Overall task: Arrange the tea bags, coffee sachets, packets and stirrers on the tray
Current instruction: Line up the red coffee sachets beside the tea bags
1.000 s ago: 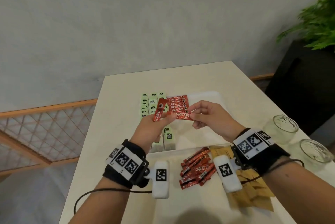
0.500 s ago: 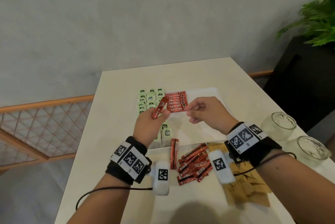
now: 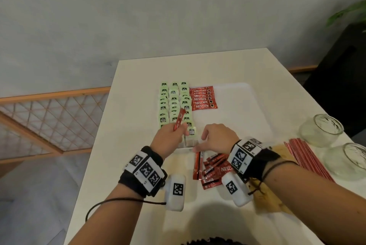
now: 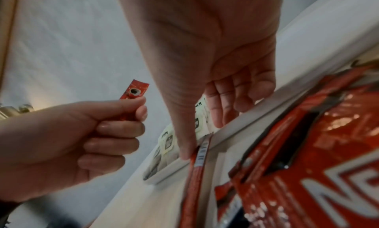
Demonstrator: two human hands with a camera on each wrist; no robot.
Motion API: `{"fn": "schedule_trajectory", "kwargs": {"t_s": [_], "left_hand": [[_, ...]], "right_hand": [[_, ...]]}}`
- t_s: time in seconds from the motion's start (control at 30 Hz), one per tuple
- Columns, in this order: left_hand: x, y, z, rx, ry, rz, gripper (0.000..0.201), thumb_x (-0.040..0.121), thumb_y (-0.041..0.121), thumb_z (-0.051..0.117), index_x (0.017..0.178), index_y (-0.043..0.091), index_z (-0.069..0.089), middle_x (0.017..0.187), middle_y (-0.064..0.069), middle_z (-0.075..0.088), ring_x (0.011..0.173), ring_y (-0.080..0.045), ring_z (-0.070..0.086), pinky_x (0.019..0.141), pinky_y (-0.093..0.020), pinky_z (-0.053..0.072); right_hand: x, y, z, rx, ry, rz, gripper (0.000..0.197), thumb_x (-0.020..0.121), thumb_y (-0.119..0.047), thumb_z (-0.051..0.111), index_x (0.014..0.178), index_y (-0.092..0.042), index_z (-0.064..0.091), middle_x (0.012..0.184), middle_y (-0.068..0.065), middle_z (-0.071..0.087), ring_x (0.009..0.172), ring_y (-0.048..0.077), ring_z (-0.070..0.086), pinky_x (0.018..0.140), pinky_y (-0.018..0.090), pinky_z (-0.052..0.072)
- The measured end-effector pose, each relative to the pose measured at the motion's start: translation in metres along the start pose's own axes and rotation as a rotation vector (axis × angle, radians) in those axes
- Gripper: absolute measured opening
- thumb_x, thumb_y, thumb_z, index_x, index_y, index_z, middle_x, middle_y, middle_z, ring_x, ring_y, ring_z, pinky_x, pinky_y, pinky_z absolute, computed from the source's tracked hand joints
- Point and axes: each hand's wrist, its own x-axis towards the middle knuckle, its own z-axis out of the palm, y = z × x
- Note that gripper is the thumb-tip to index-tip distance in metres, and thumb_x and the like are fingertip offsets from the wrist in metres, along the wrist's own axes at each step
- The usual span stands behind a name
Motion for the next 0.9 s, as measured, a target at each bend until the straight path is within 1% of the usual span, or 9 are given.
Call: {"fn": "schedule_trajectory", "kwargs": {"t_s": [0.17, 0.27, 0.37, 0.43, 0.5, 0.63, 0.77, 0.83, 0.9], "left_hand": [[-0.003, -0.005, 0.001, 0.008, -0.125, -0.021, 0.032, 0.103, 0.030, 0.042, 0.084, 0.014, 0.062, 0.062, 0.002, 0.048, 0.051, -0.011, 0.041, 0.050, -0.024, 0.036], [-0.006, -0.001, 0.000, -0.006, -0.132, 0.028, 0.028, 0.104, 0.022, 0.040, 0.092, 0.014, 0.064, 0.063, 0.004, 0.047, 0.056, -0.011, 0.043, 0.055, -0.027, 0.041], [-0.006, 0.004, -0.001, -0.056, -0.120, 0.027, 0.028, 0.102, 0.025, 0.044, 0.091, 0.016, 0.068, 0.062, 0.005, 0.041, 0.055, -0.012, 0.039, 0.055, -0.027, 0.038], [-0.006, 0.007, -0.001, -0.074, -0.151, -0.021, 0.029, 0.101, 0.032, 0.048, 0.095, 0.014, 0.071, 0.059, 0.006, 0.035, 0.054, -0.012, 0.034, 0.052, -0.025, 0.035], [-0.009, 0.012, 0.003, -0.117, -0.279, -0.132, 0.036, 0.099, 0.042, 0.051, 0.106, 0.012, 0.069, 0.058, 0.007, 0.033, 0.051, -0.009, 0.031, 0.048, -0.021, 0.032], [-0.015, 0.020, 0.014, -0.385, -0.488, -0.326, 0.055, 0.093, 0.051, 0.056, 0.123, 0.005, 0.060, 0.058, 0.008, 0.024, 0.048, -0.007, 0.020, 0.043, -0.018, 0.023], [-0.022, 0.030, 0.025, -0.529, -0.510, -0.348, 0.062, 0.090, 0.055, 0.058, 0.124, 0.003, 0.059, 0.059, 0.008, 0.020, 0.048, -0.007, 0.018, 0.042, -0.018, 0.027], [-0.026, 0.036, 0.032, -0.615, -0.475, -0.310, 0.053, 0.093, 0.048, 0.058, 0.122, 0.003, 0.061, 0.059, 0.007, 0.018, 0.048, -0.008, 0.017, 0.042, -0.018, 0.028], [-0.030, 0.040, 0.040, -0.685, -0.444, -0.266, 0.036, 0.095, 0.039, 0.059, 0.110, 0.007, 0.066, 0.060, 0.006, 0.018, 0.050, -0.008, 0.016, 0.043, -0.018, 0.026]], "right_hand": [[0.008, 0.008, -0.001, 0.115, -0.038, -0.043, 0.034, 0.066, -0.047, 0.085, 0.073, -0.015, 0.075, 0.074, -0.003, 0.072, 0.075, 0.016, 0.067, 0.073, 0.033, 0.056], [0.001, 0.015, -0.012, 0.194, -0.045, -0.034, 0.030, 0.069, -0.040, 0.085, 0.074, -0.012, 0.074, 0.069, -0.003, 0.071, 0.065, 0.011, 0.064, 0.064, 0.026, 0.053], [-0.020, 0.024, -0.037, 0.417, -0.057, -0.061, 0.021, 0.074, -0.030, 0.083, 0.076, -0.012, 0.072, 0.056, -0.004, 0.065, 0.048, 0.008, 0.055, 0.050, 0.020, 0.045], [-0.037, 0.028, -0.058, 0.620, -0.001, -0.118, 0.018, 0.077, -0.018, 0.081, 0.082, -0.003, 0.071, 0.060, 0.003, 0.066, 0.050, 0.012, 0.057, 0.050, 0.022, 0.048], [-0.051, 0.028, -0.075, 0.744, 0.067, -0.159, 0.018, 0.077, -0.009, 0.079, 0.084, 0.005, 0.069, 0.065, 0.011, 0.068, 0.056, 0.016, 0.064, 0.055, 0.022, 0.053], [-0.070, 0.024, -0.088, 0.769, 0.166, -0.255, 0.017, 0.074, -0.004, 0.080, 0.081, 0.005, 0.069, 0.073, 0.016, 0.073, 0.067, 0.019, 0.070, 0.066, 0.021, 0.056], [-0.079, 0.027, -0.078, 0.662, 0.306, -0.395, 0.016, 0.069, -0.008, 0.085, 0.074, -0.005, 0.070, 0.078, 0.005, 0.070, 0.073, 0.020, 0.068, 0.071, 0.025, 0.056], [-0.084, 0.030, -0.069, 0.641, 0.365, -0.470, 0.015, 0.069, -0.006, 0.085, 0.073, -0.006, 0.070, 0.082, 0.004, 0.067, 0.077, 0.021, 0.066, 0.071, 0.026, 0.056], [-0.089, 0.031, -0.061, 0.613, 0.401, -0.520, 0.013, 0.070, -0.004, 0.084, 0.072, -0.006, 0.071, 0.083, 0.002, 0.066, 0.077, 0.018, 0.066, 0.070, 0.022, 0.055]]}}
